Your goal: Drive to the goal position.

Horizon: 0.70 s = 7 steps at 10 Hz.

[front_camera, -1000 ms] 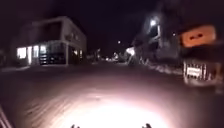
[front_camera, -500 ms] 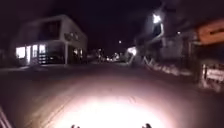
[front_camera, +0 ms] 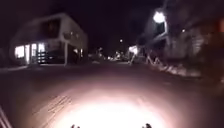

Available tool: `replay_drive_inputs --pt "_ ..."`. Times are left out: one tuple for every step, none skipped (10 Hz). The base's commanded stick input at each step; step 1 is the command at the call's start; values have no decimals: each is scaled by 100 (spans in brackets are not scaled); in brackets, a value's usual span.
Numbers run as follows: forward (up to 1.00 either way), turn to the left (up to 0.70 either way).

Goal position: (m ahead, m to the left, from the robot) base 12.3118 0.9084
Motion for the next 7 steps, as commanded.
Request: replay_drive_inputs --pt "85 0" --pt "85 0" --pt "85 0" --pt "85 0" --pt "85 0" --pt "85 0" --pt "85 0"
